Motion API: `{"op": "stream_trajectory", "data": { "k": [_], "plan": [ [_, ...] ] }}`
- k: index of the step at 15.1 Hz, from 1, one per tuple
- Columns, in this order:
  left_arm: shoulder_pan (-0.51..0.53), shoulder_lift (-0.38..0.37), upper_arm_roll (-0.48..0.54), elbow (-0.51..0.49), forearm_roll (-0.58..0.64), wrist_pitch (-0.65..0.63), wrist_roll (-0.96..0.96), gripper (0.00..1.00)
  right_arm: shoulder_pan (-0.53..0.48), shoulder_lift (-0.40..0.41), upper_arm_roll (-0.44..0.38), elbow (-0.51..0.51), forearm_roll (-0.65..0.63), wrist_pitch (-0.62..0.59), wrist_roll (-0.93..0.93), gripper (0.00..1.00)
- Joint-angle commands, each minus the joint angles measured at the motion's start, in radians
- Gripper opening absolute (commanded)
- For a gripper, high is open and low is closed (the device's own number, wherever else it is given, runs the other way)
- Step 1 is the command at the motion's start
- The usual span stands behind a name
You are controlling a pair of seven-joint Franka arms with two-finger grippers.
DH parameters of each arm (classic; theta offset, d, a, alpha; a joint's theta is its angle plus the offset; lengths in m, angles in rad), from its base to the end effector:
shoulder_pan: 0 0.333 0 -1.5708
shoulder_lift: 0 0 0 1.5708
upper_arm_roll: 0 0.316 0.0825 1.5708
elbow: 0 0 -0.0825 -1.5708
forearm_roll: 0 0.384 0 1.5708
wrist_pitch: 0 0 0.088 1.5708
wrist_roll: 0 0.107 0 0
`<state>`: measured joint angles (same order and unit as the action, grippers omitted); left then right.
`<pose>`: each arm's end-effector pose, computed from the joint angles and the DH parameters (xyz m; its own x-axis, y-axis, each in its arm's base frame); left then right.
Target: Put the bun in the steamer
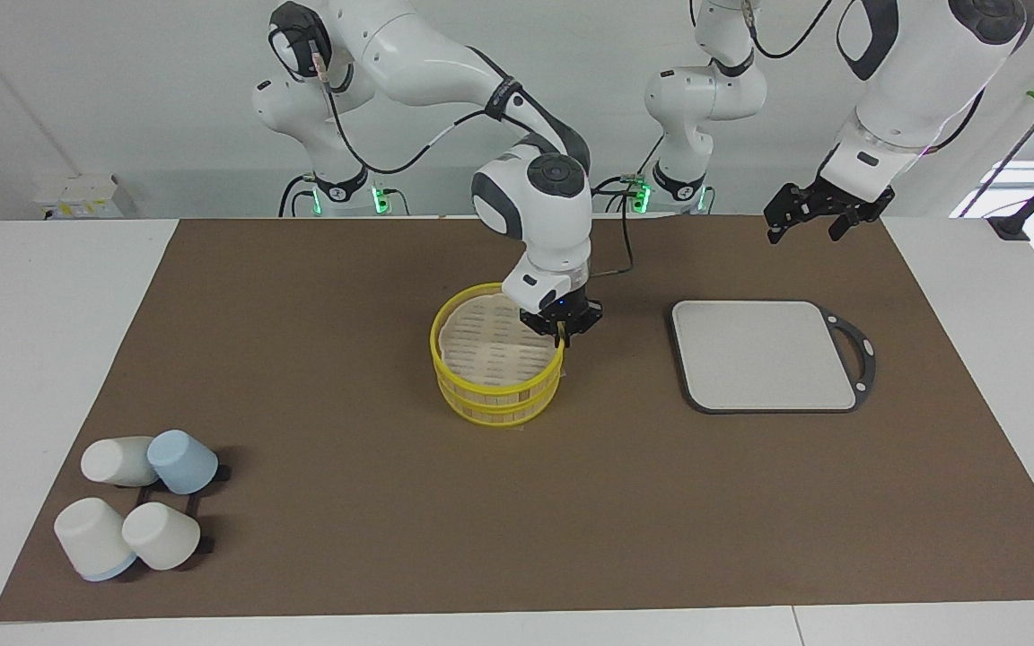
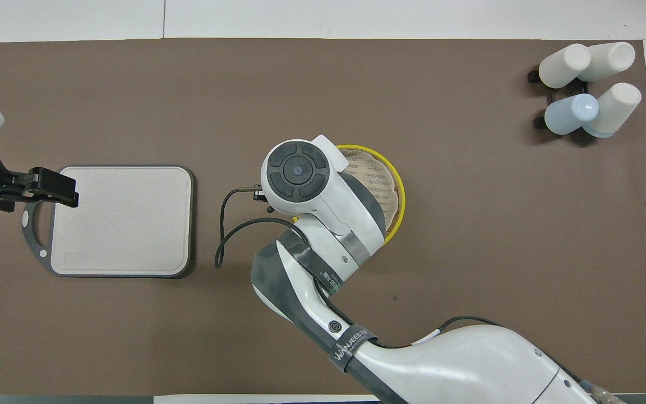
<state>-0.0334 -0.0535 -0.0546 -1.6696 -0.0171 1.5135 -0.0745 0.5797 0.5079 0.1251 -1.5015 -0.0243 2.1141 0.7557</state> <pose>0.5271 -0.0492 0.6025 0.9946 -0.0136 -0.1033 -0.0130 -0.9999 0.0065 0.5484 0.4462 0.3856 0.9968 -0.0610 0.0523 -0.0554 -0.9932 -0.1024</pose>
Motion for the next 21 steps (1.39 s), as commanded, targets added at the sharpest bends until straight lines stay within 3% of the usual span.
{"op": "stream_trajectory", "data": {
  "k": [1, 4, 8, 11, 14, 17, 21],
  "plan": [
    [-0.006, 0.009, 0.007, 0.022, 0.016, -0.015, 0.015, 1.0, -0.005, -0.009, 0.005, -0.008, -0.009, 0.014, 0.036, 1.0],
    [-0.005, 0.009, 0.007, 0.022, 0.014, -0.004, 0.013, 1.0, -0.027, -0.038, -0.004, 0.017, -0.017, -0.018, 0.031, 1.0],
    [-0.006, 0.011, 0.007, 0.022, 0.011, 0.028, 0.015, 1.0, -0.127, -0.19, -0.018, 0.027, -0.022, -0.199, -0.021, 1.0],
    [-0.005, 0.011, 0.007, 0.021, 0.011, 0.045, 0.013, 1.0, -0.272, -0.34, -0.018, 0.02, -0.019, -0.437, -0.158, 1.0],
    [-0.003, 0.011, 0.007, 0.019, 0.011, 0.045, 0.015, 1.0, -0.472, -0.445, -0.018, 0.017, 0.003, -0.586, -0.459, 1.0],
    [-0.003, 0.011, 0.007, 0.018, 0.011, 0.045, 0.013, 1.0, -0.55, -0.505, -0.018, 0.001, 0.003, -0.672, -0.607, 1.0],
    [-0.003, 0.011, 0.007, 0.018, 0.011, 0.047, 0.013, 1.0, -0.572, -0.535, -0.019, -0.035, 0.003, -0.662, -0.659, 1.0]
  ]
}}
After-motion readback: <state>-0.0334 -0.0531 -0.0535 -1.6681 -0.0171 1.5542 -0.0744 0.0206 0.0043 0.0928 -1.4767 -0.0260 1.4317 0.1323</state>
